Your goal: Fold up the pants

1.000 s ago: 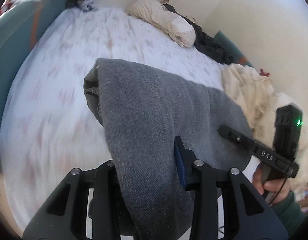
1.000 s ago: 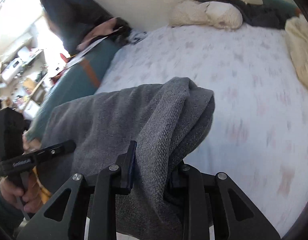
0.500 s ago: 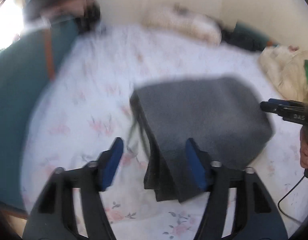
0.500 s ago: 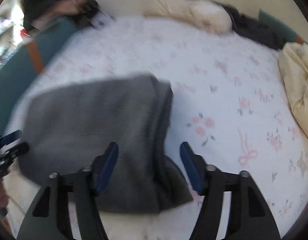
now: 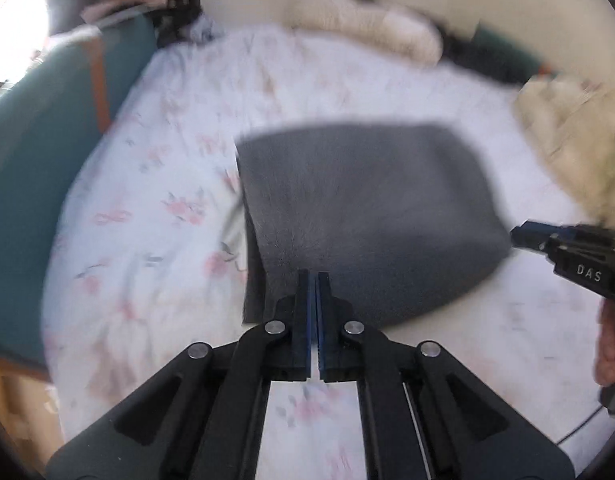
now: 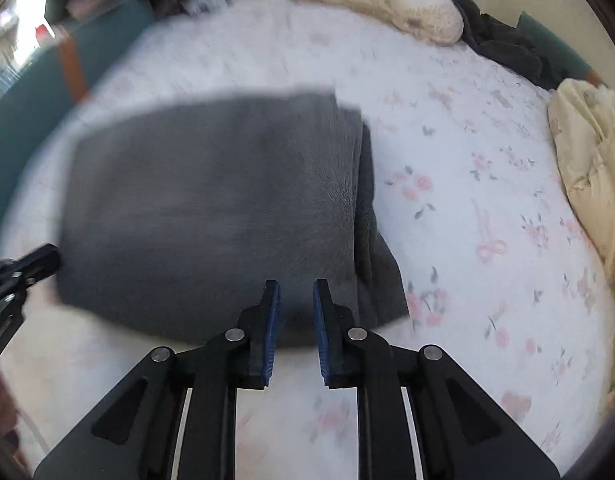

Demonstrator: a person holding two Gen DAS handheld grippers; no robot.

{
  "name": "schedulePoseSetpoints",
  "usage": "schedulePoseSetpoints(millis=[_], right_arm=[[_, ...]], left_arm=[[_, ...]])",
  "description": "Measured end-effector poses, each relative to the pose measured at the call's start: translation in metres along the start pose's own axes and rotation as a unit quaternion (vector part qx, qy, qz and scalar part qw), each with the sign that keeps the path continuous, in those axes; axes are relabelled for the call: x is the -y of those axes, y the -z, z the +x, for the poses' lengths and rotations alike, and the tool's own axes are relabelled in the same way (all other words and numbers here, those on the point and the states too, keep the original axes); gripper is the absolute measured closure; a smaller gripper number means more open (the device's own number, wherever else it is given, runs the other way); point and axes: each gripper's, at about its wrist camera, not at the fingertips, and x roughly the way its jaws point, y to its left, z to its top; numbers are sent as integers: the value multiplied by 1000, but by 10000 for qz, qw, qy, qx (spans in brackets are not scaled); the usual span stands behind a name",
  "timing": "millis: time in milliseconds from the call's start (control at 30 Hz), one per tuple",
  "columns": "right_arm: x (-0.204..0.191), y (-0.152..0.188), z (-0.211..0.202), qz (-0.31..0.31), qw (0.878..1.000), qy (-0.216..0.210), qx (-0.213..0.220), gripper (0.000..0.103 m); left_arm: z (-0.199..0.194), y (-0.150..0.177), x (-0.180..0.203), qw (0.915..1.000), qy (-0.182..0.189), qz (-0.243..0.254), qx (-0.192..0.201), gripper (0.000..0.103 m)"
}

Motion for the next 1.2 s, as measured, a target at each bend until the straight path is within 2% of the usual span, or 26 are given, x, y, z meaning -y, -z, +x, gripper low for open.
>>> schedulePoseSetpoints(millis=[33,67,100,133,167,200,300,367,433,467,600,700,900,1000,1100,1200], right_arm=[[-1,6,-23,41,9998,-135,169,68],[-2,18,-51,78,9989,-256,383,48],[-5,33,-78,96,9975,-335,611,38],[-9,43,-96,92,9962,-372,778,21],[-13,60,-118,88,9946,-388,961,13],[-15,74,-135,100,9940,-343,1037,12],[-24,118,-183,212,9916,-177,1261,1],[-36,150,-218,208,9888,-111,1473,0],[-46,179,-246,227,9863,-46,1634,0],[-46,190,-254,229,9854,-12,1684,0],[-62,230,-297,131,9792,154,2021,0],[-74,258,-325,95,9728,217,2305,0],[-91,311,-331,105,9715,207,2360,0],[-94,338,-322,186,9708,198,2383,0],[-93,363,-309,398,9686,218,2445,0],[-96,361,-306,400,9698,233,2394,0]], left_arm=[[-28,8,-2,9998,-9,-8,216,95],[-51,17,-4,9992,-16,-28,398,76],[-81,32,-5,9982,-84,-103,593,53],[-100,42,-7,9970,-121,-225,737,43],[-122,55,-10,9949,-133,-339,937,25],[-142,67,-9,9935,-170,-365,1066,17],[-195,98,1,9906,-39,-366,1321,17],[-231,123,7,9870,-78,-434,1544,17],[-262,146,16,9848,-22,-425,1685,10],[-274,157,20,9842,-2,-452,1713,2],[-311,187,30,9827,126,-548,1767,0],[-331,207,39,9807,-198,-451,1892,0],[-344,255,43,9806,-165,-422,1905,0],[-345,278,47,9758,-283,-263,2154,0],[-334,283,49,9774,-173,-369,2073,0],[-327,281,53,9771,-185,-317,2096,0]])
